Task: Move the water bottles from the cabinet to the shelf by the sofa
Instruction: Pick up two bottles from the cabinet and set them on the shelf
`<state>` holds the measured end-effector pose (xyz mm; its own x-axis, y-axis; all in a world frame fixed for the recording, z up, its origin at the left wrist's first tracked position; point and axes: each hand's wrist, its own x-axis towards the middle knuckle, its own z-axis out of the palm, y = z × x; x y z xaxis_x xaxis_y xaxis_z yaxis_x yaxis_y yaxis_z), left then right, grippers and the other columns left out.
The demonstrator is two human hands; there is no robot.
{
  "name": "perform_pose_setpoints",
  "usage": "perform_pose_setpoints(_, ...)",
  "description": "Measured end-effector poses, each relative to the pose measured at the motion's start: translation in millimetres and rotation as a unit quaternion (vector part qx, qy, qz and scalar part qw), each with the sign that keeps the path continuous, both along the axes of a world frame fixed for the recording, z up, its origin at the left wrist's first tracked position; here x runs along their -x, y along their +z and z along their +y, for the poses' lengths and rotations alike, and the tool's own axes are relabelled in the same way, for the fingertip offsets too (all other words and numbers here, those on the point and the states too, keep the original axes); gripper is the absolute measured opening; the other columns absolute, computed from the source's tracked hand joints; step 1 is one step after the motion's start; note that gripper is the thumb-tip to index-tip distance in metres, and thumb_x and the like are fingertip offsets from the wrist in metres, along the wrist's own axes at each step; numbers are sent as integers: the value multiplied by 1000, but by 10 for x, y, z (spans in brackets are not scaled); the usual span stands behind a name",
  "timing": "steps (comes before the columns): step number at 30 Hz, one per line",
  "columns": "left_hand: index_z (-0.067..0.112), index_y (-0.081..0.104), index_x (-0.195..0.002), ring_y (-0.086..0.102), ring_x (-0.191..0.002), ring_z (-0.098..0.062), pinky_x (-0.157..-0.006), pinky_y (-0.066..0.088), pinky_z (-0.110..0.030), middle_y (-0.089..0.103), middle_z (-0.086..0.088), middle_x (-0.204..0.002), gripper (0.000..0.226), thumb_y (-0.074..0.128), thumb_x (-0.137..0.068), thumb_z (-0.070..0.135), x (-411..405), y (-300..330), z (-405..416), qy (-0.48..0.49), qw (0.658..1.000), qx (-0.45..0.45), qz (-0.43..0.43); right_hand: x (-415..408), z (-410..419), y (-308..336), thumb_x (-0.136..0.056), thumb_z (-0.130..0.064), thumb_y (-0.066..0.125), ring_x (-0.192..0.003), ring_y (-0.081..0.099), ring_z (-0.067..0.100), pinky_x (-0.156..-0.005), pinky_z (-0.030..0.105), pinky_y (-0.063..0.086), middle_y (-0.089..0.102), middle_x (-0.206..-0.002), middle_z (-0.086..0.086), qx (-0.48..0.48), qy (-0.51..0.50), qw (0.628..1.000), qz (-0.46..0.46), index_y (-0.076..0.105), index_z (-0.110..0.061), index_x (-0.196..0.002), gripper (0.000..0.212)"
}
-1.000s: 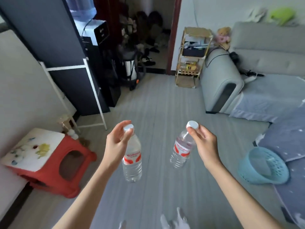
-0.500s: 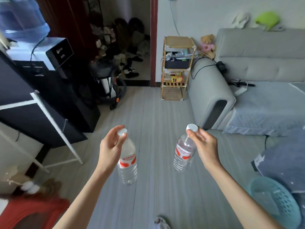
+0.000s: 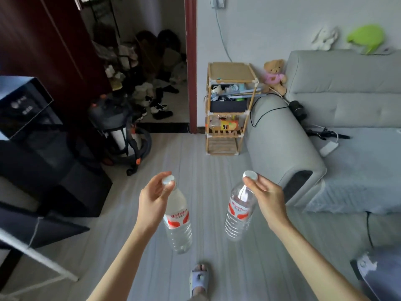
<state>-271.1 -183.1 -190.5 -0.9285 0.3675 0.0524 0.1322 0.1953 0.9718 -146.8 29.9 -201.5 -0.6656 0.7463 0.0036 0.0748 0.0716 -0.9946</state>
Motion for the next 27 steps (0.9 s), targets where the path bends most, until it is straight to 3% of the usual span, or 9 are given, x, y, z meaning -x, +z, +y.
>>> perform_pose_setpoints(6,16,60,-108,61,-90,2,-70,43,-2,66,4,-99,22,58,-87,21,1276,209,1045,-36,999,10,24,1071,976,177,-80,-22,67,-77,62,-7,-69,6,46,71,-75,-21,-31,-17,999,-8,67,-36,-78,14)
perform_pose_setpoints(9,18,59,-109,61,-92,2,-71,43,-1,65,6,-100,23,57,-87,23,1772,270,1533,-60,998,15,29,1516,1445,246,-81,-24,66,-79,64,-1,-66,8,47,71,-86,-12,-39,-27,999,-9,70,-28,-89,9)
perform_pose_setpoints(14,18,59,-108,59,-91,6,-69,43,-1,64,7,-100,23,58,-86,23,2456,169,2284,-62,998,16,20,2227,2230,172,-81,-21,67,-71,64,-3,-63,9,47,71,-82,-11,-37,-27,999,-19,70,-20,-89,9)
perform_pose_setpoints(19,19,60,-108,60,-91,4,-68,46,-4,66,1,-101,22,59,-86,22,3161,30,3154,-46,999,22,6,2981,3151,52,-78,-20,69,-76,66,4,-71,18,50,73,-81,-11,-17,-18,999,-28,72,-17,-91,13)
perform_pose_setpoints(22,21,60,-108,60,-91,5,-70,45,-5,66,5,-102,30,62,-81,33,3612,115,3690,-34,999,10,6,3448,3756,116,-75,-30,71,-77,64,11,-76,32,49,73,-79,1,-24,-4,999,-34,72,-18,-82,14)
perform_pose_setpoints(27,24,59,-108,61,-90,4,-71,45,-5,67,6,-99,24,60,-85,28,4364,365,4464,-33,999,-7,20,4195,4555,324,-75,-32,71,-79,62,13,-79,36,48,72,-84,9,-50,24,998,-36,70,-16,-82,18)
